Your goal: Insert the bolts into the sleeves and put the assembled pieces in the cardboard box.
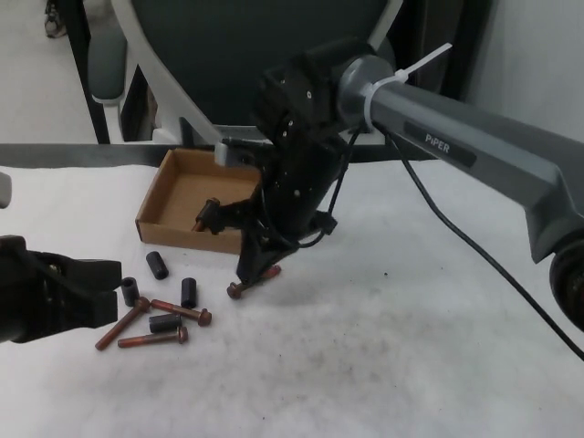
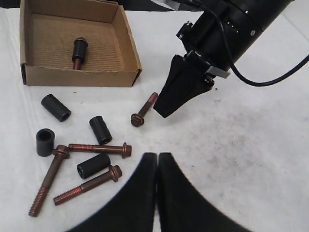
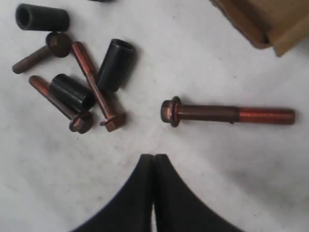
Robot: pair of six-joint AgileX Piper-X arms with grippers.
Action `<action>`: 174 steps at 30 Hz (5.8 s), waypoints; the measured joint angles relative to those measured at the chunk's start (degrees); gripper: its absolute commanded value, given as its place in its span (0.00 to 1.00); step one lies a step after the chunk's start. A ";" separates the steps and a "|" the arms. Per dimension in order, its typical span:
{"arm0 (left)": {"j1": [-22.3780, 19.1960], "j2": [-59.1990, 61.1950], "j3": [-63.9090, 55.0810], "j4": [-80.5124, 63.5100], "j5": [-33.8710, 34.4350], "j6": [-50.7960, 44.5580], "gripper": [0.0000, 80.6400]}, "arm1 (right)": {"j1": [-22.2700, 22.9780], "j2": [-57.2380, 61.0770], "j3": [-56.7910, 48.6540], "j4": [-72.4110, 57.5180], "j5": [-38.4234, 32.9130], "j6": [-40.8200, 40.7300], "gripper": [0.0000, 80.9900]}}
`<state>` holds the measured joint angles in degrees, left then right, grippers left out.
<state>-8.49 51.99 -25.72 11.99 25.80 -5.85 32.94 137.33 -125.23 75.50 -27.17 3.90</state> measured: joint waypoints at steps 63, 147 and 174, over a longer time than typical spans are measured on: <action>-0.18 52.22 -40.24 22.48 -15.44 10.51 0.01 | 6.42 -26.98 33.12 10.15 4.18 -42.82 0.00; -0.22 41.06 -31.89 26.59 -15.15 34.54 0.50 | 5.52 -17.58 33.26 -35.15 19.58 -71.26 0.54; -0.22 47.94 -32.45 25.07 -15.42 32.81 0.50 | 4.44 -11.79 26.41 -31.66 18.36 -69.84 0.54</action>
<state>-8.71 99.92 -58.18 37.07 10.38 26.96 37.38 125.54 -98.83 43.84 -8.82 -65.94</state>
